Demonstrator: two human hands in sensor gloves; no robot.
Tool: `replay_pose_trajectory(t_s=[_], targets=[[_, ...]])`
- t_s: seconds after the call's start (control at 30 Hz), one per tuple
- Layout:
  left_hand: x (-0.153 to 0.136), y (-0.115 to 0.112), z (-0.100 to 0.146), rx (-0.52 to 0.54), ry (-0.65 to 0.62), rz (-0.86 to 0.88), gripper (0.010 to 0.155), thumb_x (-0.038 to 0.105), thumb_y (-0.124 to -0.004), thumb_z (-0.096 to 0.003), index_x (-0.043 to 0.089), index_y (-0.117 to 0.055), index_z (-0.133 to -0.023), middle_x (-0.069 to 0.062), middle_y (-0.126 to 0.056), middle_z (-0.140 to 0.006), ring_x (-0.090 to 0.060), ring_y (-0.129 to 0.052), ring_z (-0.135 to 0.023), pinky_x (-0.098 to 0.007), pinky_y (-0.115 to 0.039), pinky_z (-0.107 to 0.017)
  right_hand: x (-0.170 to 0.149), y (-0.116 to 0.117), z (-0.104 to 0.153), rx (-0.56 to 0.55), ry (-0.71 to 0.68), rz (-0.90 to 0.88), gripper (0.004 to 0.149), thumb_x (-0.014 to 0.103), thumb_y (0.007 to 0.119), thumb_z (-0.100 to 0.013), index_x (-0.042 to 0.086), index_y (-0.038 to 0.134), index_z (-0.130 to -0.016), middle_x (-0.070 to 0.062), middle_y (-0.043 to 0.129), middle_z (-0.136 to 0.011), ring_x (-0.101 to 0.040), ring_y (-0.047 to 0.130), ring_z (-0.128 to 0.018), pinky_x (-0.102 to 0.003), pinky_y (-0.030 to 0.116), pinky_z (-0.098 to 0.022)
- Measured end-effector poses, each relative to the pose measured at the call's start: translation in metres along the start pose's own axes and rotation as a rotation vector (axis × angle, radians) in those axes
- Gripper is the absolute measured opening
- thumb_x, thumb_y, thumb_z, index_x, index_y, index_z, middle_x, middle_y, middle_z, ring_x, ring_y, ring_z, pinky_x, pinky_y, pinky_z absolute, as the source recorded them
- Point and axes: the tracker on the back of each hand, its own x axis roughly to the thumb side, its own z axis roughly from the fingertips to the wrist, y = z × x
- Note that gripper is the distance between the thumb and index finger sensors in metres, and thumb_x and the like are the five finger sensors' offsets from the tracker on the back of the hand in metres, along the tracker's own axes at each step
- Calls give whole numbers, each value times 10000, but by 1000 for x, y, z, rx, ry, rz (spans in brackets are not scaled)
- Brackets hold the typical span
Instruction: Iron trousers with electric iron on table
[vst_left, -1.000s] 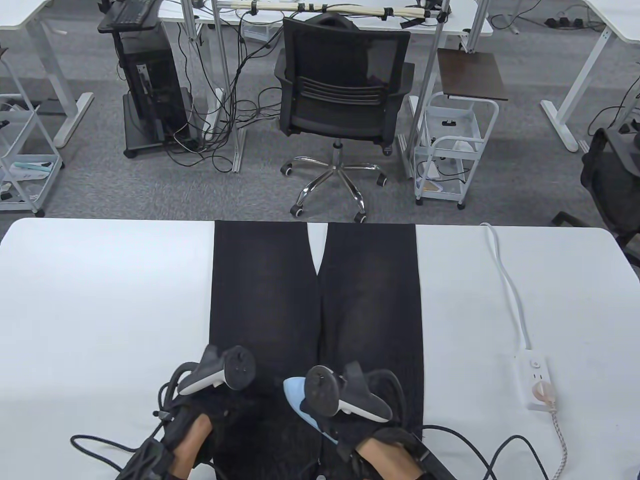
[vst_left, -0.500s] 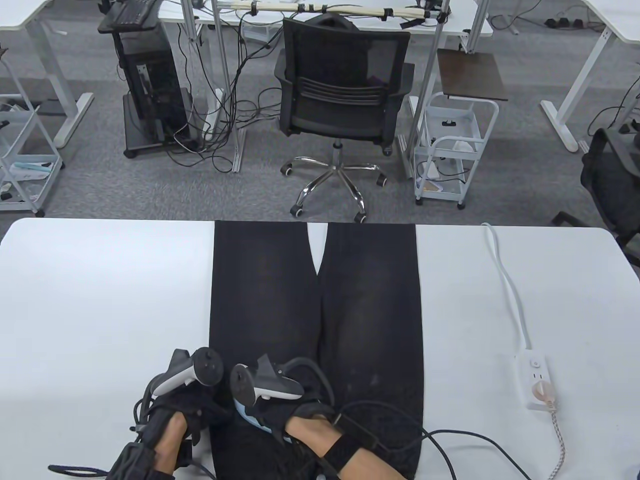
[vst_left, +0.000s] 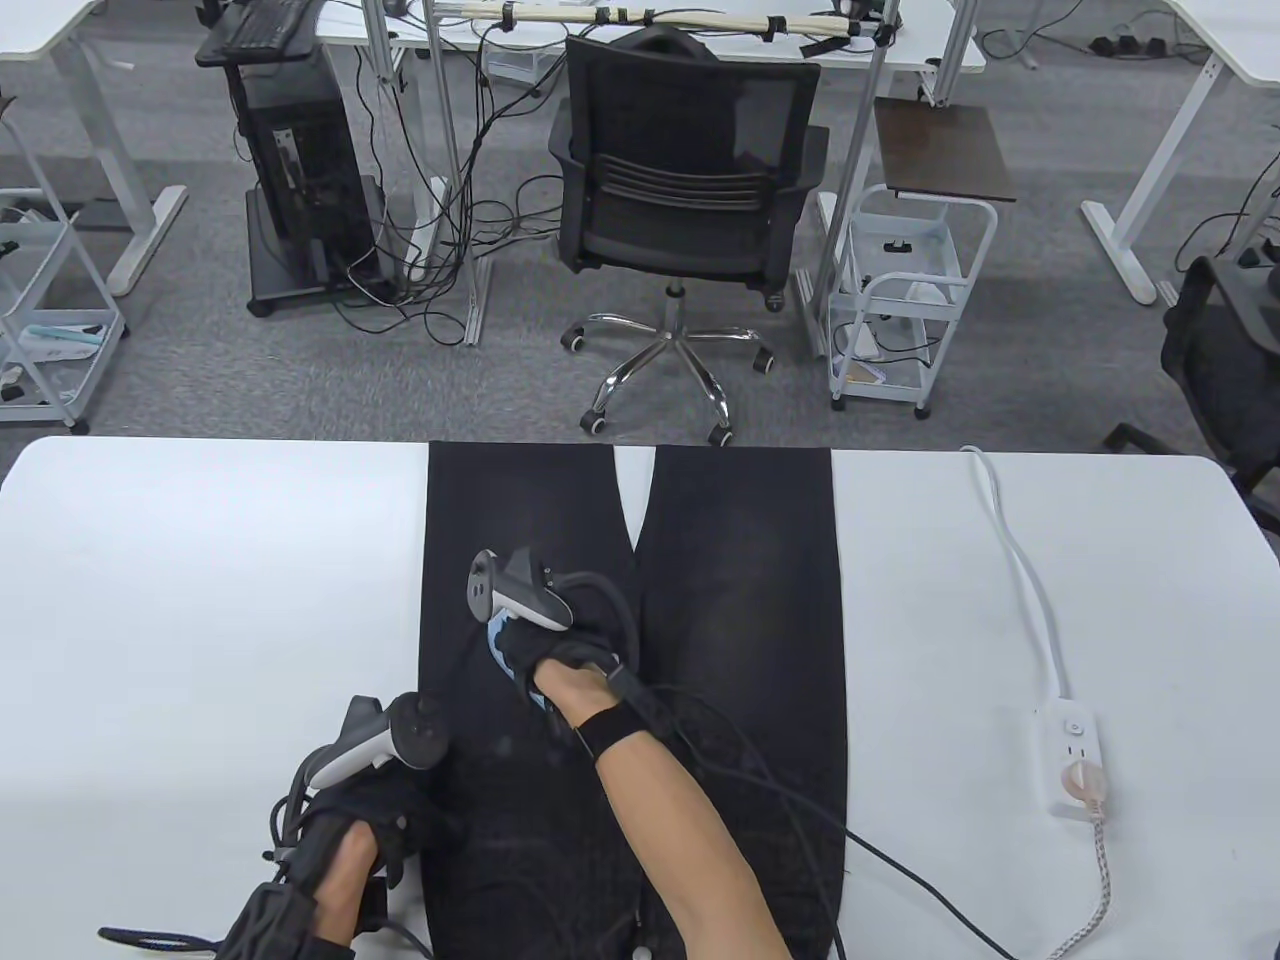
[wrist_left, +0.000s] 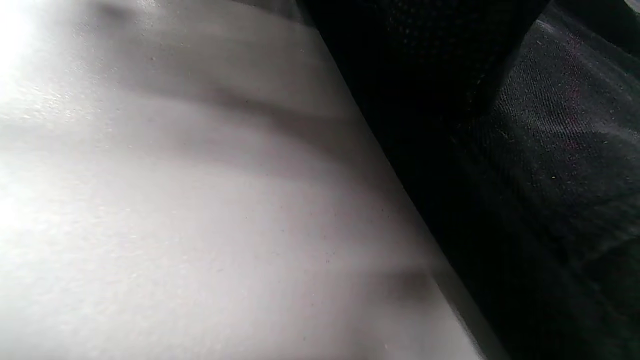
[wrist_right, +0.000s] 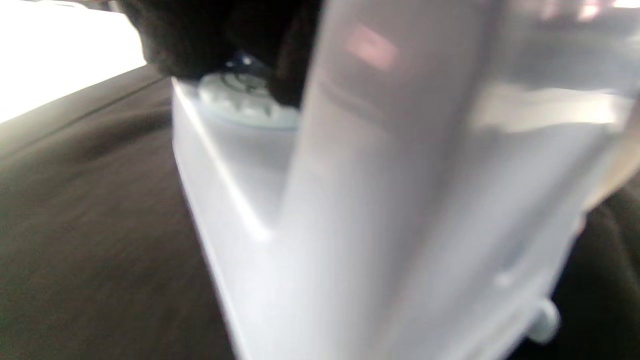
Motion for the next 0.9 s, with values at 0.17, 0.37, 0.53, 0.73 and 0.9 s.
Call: replay_pose_trajectory(t_s=[0.17, 0.37, 0.53, 0.73, 0.9], targets=[[-1, 0, 0, 1, -2, 5, 1087, 488, -861, -501, 120, -71, -1150, -271, 45, -1133, -565, -11, -1010, -800, -242, -671, -2, 1, 0, 12, 32, -37, 554, 487, 738, -506, 46, 651, -831, 78, 887, -475, -72, 952, -263, -366, 896, -257], [0, 0, 0, 1, -4, 5, 1089, 490, -862, -500, 118, -72, -1150, -272, 45, -1132, -564, -9, -1011, -801, -240, -671, -2, 10, 33, 98, -21, -60, 538, 471, 734, -520, 31, 637, -814, 68, 887, -467, -76, 958, -259, -370, 902, -255], [0, 0, 0, 5, -6, 2, 1082, 489, -854, -504, 116, -72, -1151, -276, 44, -1134, -568, -11, -1013, -799, -241, -674, 4, 22, 75, 157, -131, -54, 523, 456, 737, -530, 27, 635, -811, 62, 888, -465, -81, 960, -260, -372, 902, -255], [-1, -1, 1, 13, -2, 28, 1072, 493, -846, -507, 135, -67, -1151, -258, 55, -1139, -546, 9, -1020, -794, -220, -673, 1, 34, 124, 196, -264, -39, 519, 453, 740, -535, 27, 634, -812, 60, 887, -467, -83, 960, -263, -374, 899, -259], [-3, -2, 2, 11, -4, 44, 1073, 490, -848, -505, 140, -65, -1151, -249, 65, -1137, -535, 25, -1018, -788, -203, -671, 0, 52, 178, 173, -401, 44, 516, 458, 745, -538, 30, 641, -807, 64, 889, -461, -77, 962, -259, -365, 902, -255]])
